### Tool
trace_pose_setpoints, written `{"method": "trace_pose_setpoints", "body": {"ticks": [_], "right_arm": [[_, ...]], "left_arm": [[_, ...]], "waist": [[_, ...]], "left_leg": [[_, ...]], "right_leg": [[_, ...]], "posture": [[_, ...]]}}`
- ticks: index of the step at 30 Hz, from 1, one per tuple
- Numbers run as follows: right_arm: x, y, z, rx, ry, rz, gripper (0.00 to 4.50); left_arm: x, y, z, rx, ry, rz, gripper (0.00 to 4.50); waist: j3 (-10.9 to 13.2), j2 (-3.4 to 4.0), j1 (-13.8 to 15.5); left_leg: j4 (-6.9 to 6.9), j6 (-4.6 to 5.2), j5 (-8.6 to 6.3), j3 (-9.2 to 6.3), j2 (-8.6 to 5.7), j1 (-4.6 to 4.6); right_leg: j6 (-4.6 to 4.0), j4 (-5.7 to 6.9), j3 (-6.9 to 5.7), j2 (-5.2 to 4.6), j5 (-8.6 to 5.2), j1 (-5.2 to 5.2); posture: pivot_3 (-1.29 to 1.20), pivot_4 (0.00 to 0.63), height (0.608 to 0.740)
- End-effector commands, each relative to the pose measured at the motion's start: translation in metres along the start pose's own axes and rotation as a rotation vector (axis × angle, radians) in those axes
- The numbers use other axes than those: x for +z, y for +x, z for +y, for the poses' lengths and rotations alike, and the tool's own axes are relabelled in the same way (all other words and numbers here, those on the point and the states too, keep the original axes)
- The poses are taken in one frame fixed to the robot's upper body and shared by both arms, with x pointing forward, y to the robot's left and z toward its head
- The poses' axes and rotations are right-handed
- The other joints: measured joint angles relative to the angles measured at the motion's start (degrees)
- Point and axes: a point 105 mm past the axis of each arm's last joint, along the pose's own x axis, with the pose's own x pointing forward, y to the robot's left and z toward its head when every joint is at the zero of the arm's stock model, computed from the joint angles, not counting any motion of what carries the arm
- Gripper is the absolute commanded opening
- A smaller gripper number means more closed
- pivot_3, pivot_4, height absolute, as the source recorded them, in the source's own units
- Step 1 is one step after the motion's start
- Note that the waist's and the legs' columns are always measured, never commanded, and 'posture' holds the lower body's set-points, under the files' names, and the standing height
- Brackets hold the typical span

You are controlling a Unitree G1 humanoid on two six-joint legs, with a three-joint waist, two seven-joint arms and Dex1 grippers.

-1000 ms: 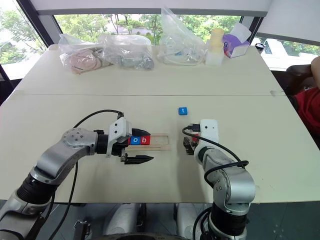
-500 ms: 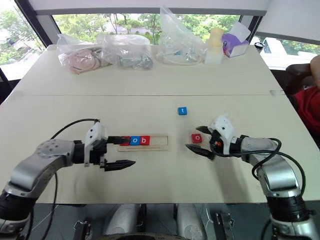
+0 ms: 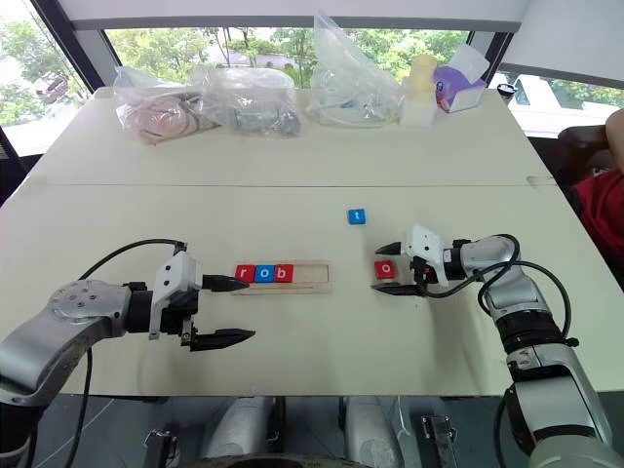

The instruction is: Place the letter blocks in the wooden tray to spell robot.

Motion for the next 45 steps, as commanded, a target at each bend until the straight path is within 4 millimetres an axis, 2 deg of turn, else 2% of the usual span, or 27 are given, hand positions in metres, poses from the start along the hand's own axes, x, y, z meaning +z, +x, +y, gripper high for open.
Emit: {"method": "trace_pose_setpoints", "body": {"ticks": [1, 2, 5, 7, 9, 12, 14, 17, 21, 30, 45], "right_arm": [[-0.008, 0.0, 0.005, 0.034, 0.021, 0.015, 1.76], [-0.008, 0.0, 0.005, 0.032, 0.023, 0.012, 1.24], [-0.007, 0.003, 0.004, 0.008, 0.045, 0.0, 1.23], [0.0, 0.007, 0.002, -0.01, 0.06, -0.03, 1.23], [0.023, 0.016, 0.0, -0.018, 0.086, -0.113, 1.23], [0.076, 0.041, 0.004, -0.014, 0.108, -0.244, 1.23], [0.095, 0.057, 0.009, -0.012, 0.103, -0.249, 1.23], [0.107, 0.074, 0.016, -0.013, 0.095, -0.223, 1.23], [0.112, 0.085, 0.022, 0.017, 0.071, -0.199, 1.23], [0.096, 0.099, 0.022, 0.086, 0.018, -0.131, 1.23], [0.092, 0.107, 0.013, 0.064, 0.022, -0.134, 1.23]], "left_arm": [[0.008, -0.005, -0.001, 0.008, 0.024, 0.001, 4.5], [0.009, -0.006, -0.001, 0.012, 0.023, 0.004, 4.5], [0.01, -0.009, 0.003, 0.025, 0.022, 0.011, 4.5], [0.012, -0.01, 0.005, 0.03, 0.022, 0.011, 4.5], [0.014, -0.013, 0.009, 0.041, 0.02, 0.012, 4.5], [0.015, -0.026, 0.019, 0.075, 0.01, 0.029, 4.5], [0.014, -0.032, 0.022, 0.081, 0.005, 0.048, 4.5], [0.013, -0.037, 0.024, 0.09, 0.005, 0.059, 4.5], [0.013, -0.039, 0.025, 0.107, 0.001, 0.057, 4.5], [0.011, -0.037, 0.023, 0.127, -0.012, 0.041, 4.5], [0.011, -0.035, 0.026, 0.145, -0.006, 0.042, 4.5]], "waist": [[0.0, 0.0, 0.02], [0.0, 0.01, 0.02], [-0.01, 0.0, 0.03], [-0.02, -0.02, 0.06], [-0.02, -0.01, -0.29], [0.0, 0.01, -1.1], [0.01, 0.04, -1.22], [0.01, 0.04, -1.11], [0.01, 0.03, -0.17], [0.01, 0.02, 0.01], [0.01, 0.03, -0.03]], "left_leg": [[0.0, 0.0, 0.0, 0.0, 0.0, 0.0], [0.02, 0.0, 0.0, 0.0, 0.0, 0.02], [0.03, 0.0, 0.0, 0.0, -0.01, 0.08], [0.03, 0.0, 0.0, -0.01, 0.0, 0.1], [0.03, 0.0, 0.0, -0.01, 0.01, 0.11], [0.01, -0.02, 0.01, -0.04, 0.08, 0.09], [-0.01, -0.07, 0.04, -0.12, 0.08, 0.07], [-0.01, -0.07, 0.04, -0.16, 0.04, 0.06], [-0.01, -0.07, 0.04, -0.11, -0.03, -0.03], [-0.01, -0.07, 0.04, -0.08, -0.04, -0.07], [-0.01, -0.07, 0.04, -0.09, -0.01, -0.07]], "right_leg": [[0.0, 0.0, 0.0, -0.02, 0.0, 0.01], [-0.01, 0.0, 0.0, -0.04, 0.0, 0.04], [-0.16, 0.0, 0.0, -0.08, -0.08, 0.1], [-0.16, 0.0, 0.0, -0.08, -0.08, 0.11], [-0.16, 0.03, 0.01, -0.08, -0.07, 0.11], [-0.07, 0.26, 0.02, -0.03, 0.01, -0.05], [-0.12, 0.44, 0.0, 0.0, -0.02, -0.18], [-0.14, 0.49, -0.04, -0.02, -0.04, -0.19], [-0.14, 0.36, -0.07, -0.04, -0.05, -0.21], [-0.13, 0.31, -0.07, -0.03, -0.04, -0.23], [-0.11, 0.33, -0.07, 0.02, -0.03, -0.24]], "posture": [[0.0, 0.15, 0.735], [0.0, 0.15, 0.735], [0.0, 0.15, 0.735], [0.0, 0.15, 0.735], [0.0, 0.15, 0.735], [0.0, 0.15, 0.735], [0.0, 0.15, 0.735], [0.0, 0.15, 0.735], [0.0, 0.15, 0.735], [0.0, 0.15, 0.735], [0.0, 0.15, 0.735]]}}
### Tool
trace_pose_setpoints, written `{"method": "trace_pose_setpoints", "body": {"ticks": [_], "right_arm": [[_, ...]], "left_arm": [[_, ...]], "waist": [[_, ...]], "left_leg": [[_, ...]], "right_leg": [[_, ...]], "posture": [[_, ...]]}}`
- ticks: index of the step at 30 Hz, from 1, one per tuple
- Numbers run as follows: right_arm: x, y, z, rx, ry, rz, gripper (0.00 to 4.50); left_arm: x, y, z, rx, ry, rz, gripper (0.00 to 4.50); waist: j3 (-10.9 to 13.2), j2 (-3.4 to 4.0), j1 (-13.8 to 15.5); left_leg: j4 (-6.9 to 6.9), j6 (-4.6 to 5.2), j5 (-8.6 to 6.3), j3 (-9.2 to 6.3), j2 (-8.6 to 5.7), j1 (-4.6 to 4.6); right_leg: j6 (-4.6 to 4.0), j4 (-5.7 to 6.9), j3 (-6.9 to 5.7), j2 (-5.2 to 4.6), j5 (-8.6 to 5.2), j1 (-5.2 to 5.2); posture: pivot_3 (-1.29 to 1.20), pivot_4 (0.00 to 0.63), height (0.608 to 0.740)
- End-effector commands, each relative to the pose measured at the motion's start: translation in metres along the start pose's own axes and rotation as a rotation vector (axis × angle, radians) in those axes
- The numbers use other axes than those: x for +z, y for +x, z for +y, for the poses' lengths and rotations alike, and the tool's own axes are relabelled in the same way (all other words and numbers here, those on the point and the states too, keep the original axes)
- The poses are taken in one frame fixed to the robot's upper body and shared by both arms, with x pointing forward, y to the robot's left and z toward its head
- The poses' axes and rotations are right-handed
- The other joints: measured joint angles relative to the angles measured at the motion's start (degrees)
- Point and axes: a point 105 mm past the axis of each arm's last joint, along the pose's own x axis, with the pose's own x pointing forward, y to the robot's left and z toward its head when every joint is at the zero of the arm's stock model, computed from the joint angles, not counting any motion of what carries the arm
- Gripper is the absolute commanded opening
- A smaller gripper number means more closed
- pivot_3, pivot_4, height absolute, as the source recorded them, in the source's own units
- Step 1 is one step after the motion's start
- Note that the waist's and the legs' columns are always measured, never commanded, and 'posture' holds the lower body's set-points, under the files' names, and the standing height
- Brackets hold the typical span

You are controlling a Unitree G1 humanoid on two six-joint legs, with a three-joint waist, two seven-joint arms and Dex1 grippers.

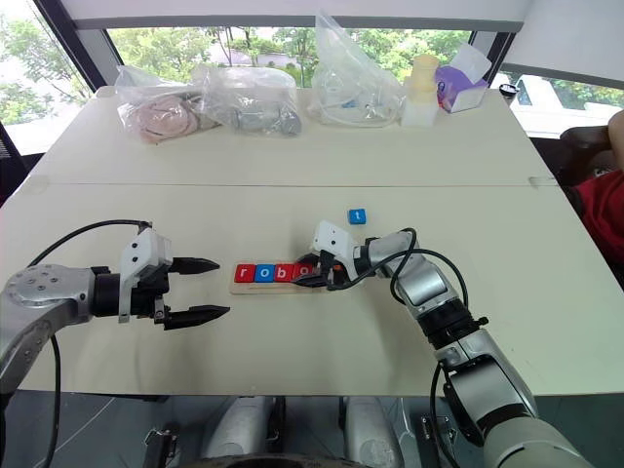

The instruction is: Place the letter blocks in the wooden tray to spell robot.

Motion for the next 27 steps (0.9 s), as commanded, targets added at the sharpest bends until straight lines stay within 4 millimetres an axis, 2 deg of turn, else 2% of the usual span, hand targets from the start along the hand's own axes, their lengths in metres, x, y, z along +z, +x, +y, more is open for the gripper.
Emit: {"method": "trace_pose_setpoints", "body": {"ticks": [1, 3, 5, 6, 8, 9, 15, 19, 25, 27], "right_arm": [[0.01, -0.001, -0.004, -0.01, -0.037, -0.03, 1.23], [0.009, -0.001, -0.003, -0.009, -0.035, -0.032, 1.23], [0.01, -0.001, -0.003, -0.009, -0.036, -0.035, 2.27], [0.011, -0.001, -0.003, -0.01, -0.036, -0.039, 2.56], [0.016, -0.001, -0.004, -0.022, -0.04, -0.057, 3.62], [0.019, -0.001, -0.006, -0.033, -0.038, -0.067, 4.0], [0.027, -0.009, -0.017, -0.1, -0.056, -0.099, 4.0], [0.032, -0.031, -0.03, -0.18, -0.004, -0.14, 4.0], [0.028, -0.055, -0.037, -0.249, 0.108, -0.178, 4.0], [0.02, -0.063, -0.048, -0.35, 0.13, -0.153, 4.0]], "left_arm": [[0.005, -0.001, 0.0, 0.008, 0.031, -0.011, 4.5], [0.005, -0.001, 0.0, 0.01, 0.031, -0.011, 4.5], [0.005, -0.001, 0.001, 0.013, 0.032, -0.011, 4.5], [0.005, -0.001, 0.0, 0.013, 0.032, -0.012, 4.5], [0.005, -0.001, 0.0, 0.015, 0.033, -0.012, 4.5], [0.005, 0.0, 0.0, 0.016, 0.034, -0.012, 4.5], [0.005, 0.0, 0.001, 0.019, 0.036, -0.014, 4.5], [0.004, -0.001, 0.003, 0.021, 0.022, -0.027, 4.5], [0.002, -0.003, 0.007, 0.027, 0.015, -0.039, 4.5], [0.004, -0.002, 0.009, 0.032, 0.024, -0.051, 4.5]], "waist": [[0.0, 0.0, -0.01], [0.0, 0.0, -0.03], [0.0, 0.0, -0.09], [0.0, 0.0, -0.09], [0.0, 0.0, -0.07], [0.0, 0.0, -0.08], [0.0, 0.0, -0.03], [0.0, 0.0, 0.07], [0.0, 0.0, 0.02], [0.0, 0.0, -0.14]], "left_leg": [[0.0, 0.0, 0.0, 0.0, 0.0, 0.0], [0.0, 0.0, 0.0, 0.0, 0.0, 0.0], [0.0, 0.0, 0.0, 0.0, 0.0, 0.0], [0.0, 0.0, 0.0, 0.0, 0.01, 0.0], [0.0, 0.0, 0.0, -0.01, 0.01, 0.0], [0.0, 0.0, 0.0, -0.01, 0.01, 0.0], [0.0, 0.0, 0.0, 0.0, 0.0, 0.0], [0.0, 0.0, 0.0, 0.0, 0.0, 0.0], [-0.03, 0.0, 0.0, -0.01, -0.01, 0.0], [-0.03, 0.0, 0.0, 0.0, 0.02, 0.01]], "right_leg": [[0.0, 0.0, 0.0, 0.0, 0.0, 0.0], [0.0, 0.0, 0.0, 0.0, 0.0, 0.0], [0.0, 0.0, 0.0, 0.01, 0.0, 0.0], [0.0, 0.0, 0.0, 0.01, 0.0, 0.0], [0.0, 0.0, 0.0, 0.01, 0.0, 0.0], [0.0, 0.0, 0.0, 0.01, 0.0, 0.0], [0.0, 0.0, 0.0, 0.0, 0.0, 0.0], [0.0, 0.0, 0.0, 0.0, 0.0, 0.0], [0.0, 0.0, 0.0, -0.03, 0.0, 0.0], [0.0, 0.0, 0.0, -0.03, 0.0, 0.0]], "posture": [[0.0, 0.15, 0.735], [0.0, 0.15, 0.735], [0.0, 0.15, 0.735], [0.0, 0.15, 0.735], [0.0, 0.15, 0.735], [0.0, 0.15, 0.735], [0.0, 0.15, 0.735], [0.0, 0.15, 0.735], [0.0, 0.15, 0.735], [0.0, 0.15, 0.735]]}}
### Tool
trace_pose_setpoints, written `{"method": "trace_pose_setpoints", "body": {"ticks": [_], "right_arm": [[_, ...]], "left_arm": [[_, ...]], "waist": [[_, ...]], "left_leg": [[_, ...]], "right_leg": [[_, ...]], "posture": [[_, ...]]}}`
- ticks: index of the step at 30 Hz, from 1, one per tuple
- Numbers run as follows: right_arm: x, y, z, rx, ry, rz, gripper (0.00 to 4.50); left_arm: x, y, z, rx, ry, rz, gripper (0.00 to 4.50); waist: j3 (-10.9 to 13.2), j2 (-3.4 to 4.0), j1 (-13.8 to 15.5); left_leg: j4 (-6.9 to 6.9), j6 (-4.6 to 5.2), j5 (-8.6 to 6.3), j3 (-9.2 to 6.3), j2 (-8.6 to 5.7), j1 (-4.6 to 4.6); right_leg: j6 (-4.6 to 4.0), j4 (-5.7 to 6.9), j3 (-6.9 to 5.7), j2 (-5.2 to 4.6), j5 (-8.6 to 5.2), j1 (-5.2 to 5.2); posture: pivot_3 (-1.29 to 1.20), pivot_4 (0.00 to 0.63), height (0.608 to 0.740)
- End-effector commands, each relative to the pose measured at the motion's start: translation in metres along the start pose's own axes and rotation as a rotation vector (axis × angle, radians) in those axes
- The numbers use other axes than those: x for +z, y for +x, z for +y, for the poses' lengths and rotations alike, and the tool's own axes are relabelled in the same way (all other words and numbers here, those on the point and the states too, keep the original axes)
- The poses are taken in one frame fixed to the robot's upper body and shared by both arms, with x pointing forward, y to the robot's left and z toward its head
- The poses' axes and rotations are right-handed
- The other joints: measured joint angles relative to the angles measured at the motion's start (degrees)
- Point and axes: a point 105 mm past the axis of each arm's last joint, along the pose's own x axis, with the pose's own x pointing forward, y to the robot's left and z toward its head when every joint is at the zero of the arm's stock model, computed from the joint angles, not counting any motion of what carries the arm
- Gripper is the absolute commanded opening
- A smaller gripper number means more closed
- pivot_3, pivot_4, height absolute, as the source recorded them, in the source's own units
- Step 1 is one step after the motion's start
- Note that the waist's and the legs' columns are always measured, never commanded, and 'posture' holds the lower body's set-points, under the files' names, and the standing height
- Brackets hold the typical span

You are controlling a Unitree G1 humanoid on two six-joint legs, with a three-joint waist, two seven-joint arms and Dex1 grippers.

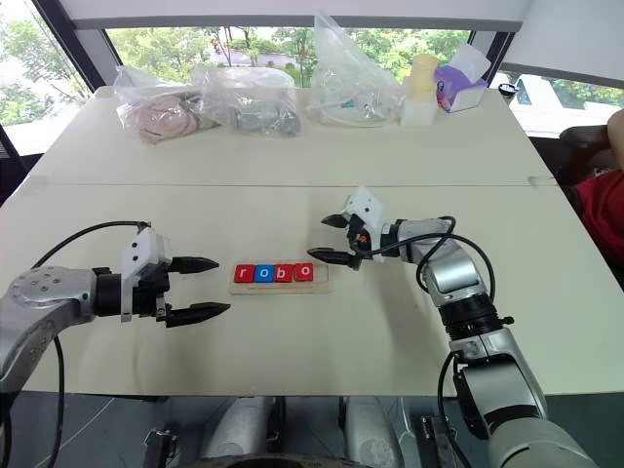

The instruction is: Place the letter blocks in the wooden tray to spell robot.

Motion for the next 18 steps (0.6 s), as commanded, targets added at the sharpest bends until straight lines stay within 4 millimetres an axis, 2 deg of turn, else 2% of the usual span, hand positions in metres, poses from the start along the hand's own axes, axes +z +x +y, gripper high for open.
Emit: {"method": "trace_pose_setpoints", "body": {"ticks": [1, 5, 7, 10, 12, 14, 18], "right_arm": [[0.004, -0.011, -0.021, -0.163, 0.001, -0.011, 4.0], [-0.013, -0.025, -0.049, -0.448, 0.119, 0.09, 4.0], [-0.019, -0.029, -0.052, -0.549, 0.17, 0.125, 4.0], [-0.024, -0.033, -0.054, -0.68, 0.256, 0.147, 4.0], [-0.025, -0.033, -0.054, -0.733, 0.3, 0.142, 4.0], [-0.022, -0.022, -0.049, -0.727, 0.348, 0.115, 4.0], [-0.02, -0.008, -0.047, -0.747, 0.365, 0.106, 4.0]], "left_arm": [[0.012, -0.001, 0.004, 0.012, 0.051, -0.049, 4.5], [0.038, 0.009, 0.015, 0.096, 0.086, -0.199, 4.5], [0.043, 0.013, 0.018, 0.12, 0.089, -0.232, 4.5], [0.048, 0.032, 0.018, 0.119, 0.104, -0.259, 4.5], [0.054, 0.041, 0.027, 0.172, 0.117, -0.296, 4.5], [0.059, 0.048, 0.029, 0.181, 0.101, -0.327, 4.5], [0.057, 0.054, 0.032, 0.199, 0.106, -0.31, 4.5]], "waist": [[0.0, 0.0, -0.02], [-0.02, -0.04, 0.34], [-0.03, -0.06, 0.33], [-0.05, -0.01, 0.27], [-0.05, -0.02, 0.21], [-0.05, -0.02, -0.03], [-0.05, -0.02, -0.16]], "left_leg": [[0.0, 0.0, 0.0, 0.0, 0.0, 0.0], [0.02, 0.0, 0.0, 0.02, -0.03, -0.01], [0.05, 0.0, 0.0, -0.01, -0.04, -0.04], [0.0, 0.0, 0.0, 0.01, -0.06, -0.06], [0.0, -0.01, 0.0, 0.0, -0.06, -0.06], [0.03, -0.01, 0.0, 0.02, -0.06, -0.05], [0.02, -0.01, 0.0, 0.02, -0.04, -0.04]], "right_leg": [[0.0, 0.0, 0.0, 0.0, 0.0, 0.0], [0.0, 0.01, 0.0, 0.0, 0.0, 0.01], [0.01, 0.0, -0.01, -0.02, 0.01, 0.01], [0.02, 0.0, 0.01, -0.04, 0.01, -0.04], [0.02, 0.02, 0.01, 0.0, 0.01, -0.04], [0.03, 0.05, 0.02, 0.02, 0.02, -0.04], [0.04, 0.1, 0.03, 0.08, 0.02, -0.06]], "posture": [[0.0, 0.15, 0.735], [0.0, 0.15, 0.735], [0.0, 0.15, 0.735], [0.0, 0.15, 0.735], [0.0, 0.15, 0.735], [0.0, 0.15, 0.735], [0.0, 0.15, 0.735]]}}
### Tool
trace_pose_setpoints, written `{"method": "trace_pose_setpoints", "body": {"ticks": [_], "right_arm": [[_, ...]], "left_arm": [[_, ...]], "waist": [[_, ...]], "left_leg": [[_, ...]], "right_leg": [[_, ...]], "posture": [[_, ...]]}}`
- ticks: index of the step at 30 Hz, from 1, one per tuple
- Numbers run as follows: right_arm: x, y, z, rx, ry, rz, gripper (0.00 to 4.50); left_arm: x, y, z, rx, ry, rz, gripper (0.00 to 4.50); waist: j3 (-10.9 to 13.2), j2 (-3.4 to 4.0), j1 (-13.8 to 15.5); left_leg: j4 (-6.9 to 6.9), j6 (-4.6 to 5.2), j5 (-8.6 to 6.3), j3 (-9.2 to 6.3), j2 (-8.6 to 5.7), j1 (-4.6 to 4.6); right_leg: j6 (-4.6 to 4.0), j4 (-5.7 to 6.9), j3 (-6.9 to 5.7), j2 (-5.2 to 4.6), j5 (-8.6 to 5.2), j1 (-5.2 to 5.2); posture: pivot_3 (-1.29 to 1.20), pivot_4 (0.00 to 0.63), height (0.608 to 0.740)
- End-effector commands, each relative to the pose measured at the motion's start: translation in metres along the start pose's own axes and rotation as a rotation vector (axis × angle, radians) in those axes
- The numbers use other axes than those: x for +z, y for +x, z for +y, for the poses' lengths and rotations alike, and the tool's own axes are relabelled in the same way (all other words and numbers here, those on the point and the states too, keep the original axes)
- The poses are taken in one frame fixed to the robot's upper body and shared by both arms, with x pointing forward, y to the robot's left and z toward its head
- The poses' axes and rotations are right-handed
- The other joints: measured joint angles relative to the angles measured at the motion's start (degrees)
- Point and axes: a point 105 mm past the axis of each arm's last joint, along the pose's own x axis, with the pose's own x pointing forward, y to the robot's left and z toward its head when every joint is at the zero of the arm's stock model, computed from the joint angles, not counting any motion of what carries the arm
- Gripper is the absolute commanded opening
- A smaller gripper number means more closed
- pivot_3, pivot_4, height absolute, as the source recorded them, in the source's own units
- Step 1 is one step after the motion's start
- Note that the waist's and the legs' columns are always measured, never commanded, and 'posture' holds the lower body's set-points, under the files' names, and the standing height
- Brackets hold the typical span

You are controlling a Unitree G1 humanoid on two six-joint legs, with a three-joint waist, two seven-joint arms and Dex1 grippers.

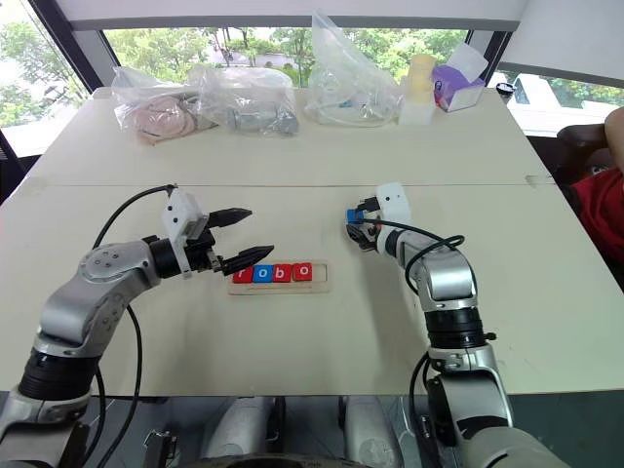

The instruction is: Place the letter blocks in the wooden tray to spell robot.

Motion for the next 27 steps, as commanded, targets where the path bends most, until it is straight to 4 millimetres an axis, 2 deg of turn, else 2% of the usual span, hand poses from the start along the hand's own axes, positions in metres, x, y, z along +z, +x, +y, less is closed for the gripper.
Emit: {"method": "trace_pose_setpoints", "body": {"ticks": [1, 4, 5, 7, 11, 16, 20, 24, 27], "right_arm": [[0.016, 0.003, 0.005, -0.037, 0.009, -0.053, 4.0], [0.006, 0.01, 0.007, -0.085, 0.024, -0.033, 4.0], [0.002, 0.011, 0.007, -0.1, 0.01, -0.028, 3.77], [-0.003, 0.013, 0.007, -0.109, 0.0, -0.026, 3.11], [-0.004, 0.014, 0.007, -0.122, -0.031, -0.027, 1.13], [0.001, 0.01, 0.005, -0.141, -0.035, -0.062, 1.12], [0.005, -0.017, -0.005, -0.214, -0.042, -0.094, 1.12], [-0.013, -0.056, 0.008, -0.218, 0.048, -0.055, 1.12], [-0.022, -0.075, 0.01, -0.239, 0.083, -0.015, 1.12]], "left_arm": [[0.005, 0.001, 0.007, 0.042, 0.056, -0.003, 4.5], [0.007, 0.003, 0.01, 0.055, 0.053, -0.01, 4.5], [0.006, 0.004, 0.01, 0.053, 0.053, -0.008, 4.5], [0.001, 0.004, 0.01, 0.055, 0.052, 0.002, 4.5], [-0.003, 0.004, 0.006, 0.048, 0.04, 0.009, 4.5], [-0.006, 0.007, -0.001, 0.031, 0.04, 0.016, 4.5], [-0.005, 0.013, -0.017, -0.039, 0.052, 0.033, 4.5], [-0.008, 0.012, -0.049, -0.189, 0.013, 0.051, 4.5], [-0.011, 0.008, -0.061, -0.265, 0.008, 0.083, 4.5]], "waist": [[0.0, 0.0, -0.02], [0.0, 0.0, 0.08], [0.0, 0.0, 0.08], [0.0, 0.0, 0.07], [0.0, 0.0, -0.07], [-0.01, 0.0, -0.08], [-0.01, 0.0, 0.39], [-0.01, 0.0, 0.39], [-0.01, 0.01, 0.04]], "left_leg": [[0.0, 0.0, 0.0, 0.0, 0.0, 0.0], [0.01, 0.0, 0.0, 0.0, 0.0, 0.0], [0.01, 0.0, 0.0, 0.0, 0.0, 0.0], [0.01, 0.0, 0.0, 0.01, -0.02, 0.0], [0.0, 0.0, 0.0, 0.01, -0.01, 0.01], [0.01, 0.0, 0.0, -0.01, 0.02, 0.03], [-0.02, 0.0, 0.0, -0.04, 0.0, -0.02], [-0.04, 0.0, 0.0, -0.06, -0.04, -0.09], [-0.06, 0.0, 0.0, -0.08, -0.01, -0.07]], "right_leg": [[0.0, 0.0, 0.0, 0.01, 0.0, -0.01], [0.0, 0.0, -0.01, 0.01, 0.0, -0.01], [0.0, 0.0, 0.0, 0.0, 0.0, 0.0], [0.0, 0.0, 0.0, -0.02, 0.0, 0.01], [0.0, -0.01, 0.0, -0.01, 0.0, 0.01], [0.0, 0.01, 0.0, 0.01, 0.0, 0.02], [0.0, 0.0, 0.0, -0.01, -0.01, 0.01], [0.01, -0.04, -0.01, -0.08, -0.01, -0.03], [0.0, -0.06, -0.01, -0.08, -0.02, -0.03]], "posture": [[0.0, 0.15, 0.735], [0.0, 0.15, 0.735], [0.0, 0.15, 0.735], [0.0, 0.15, 0.735], [0.0, 0.15, 0.735], [0.0, 0.15, 0.735], [0.0, 0.15, 0.735], [0.0, 0.15, 0.735], [0.0, 0.15, 0.735]]}}
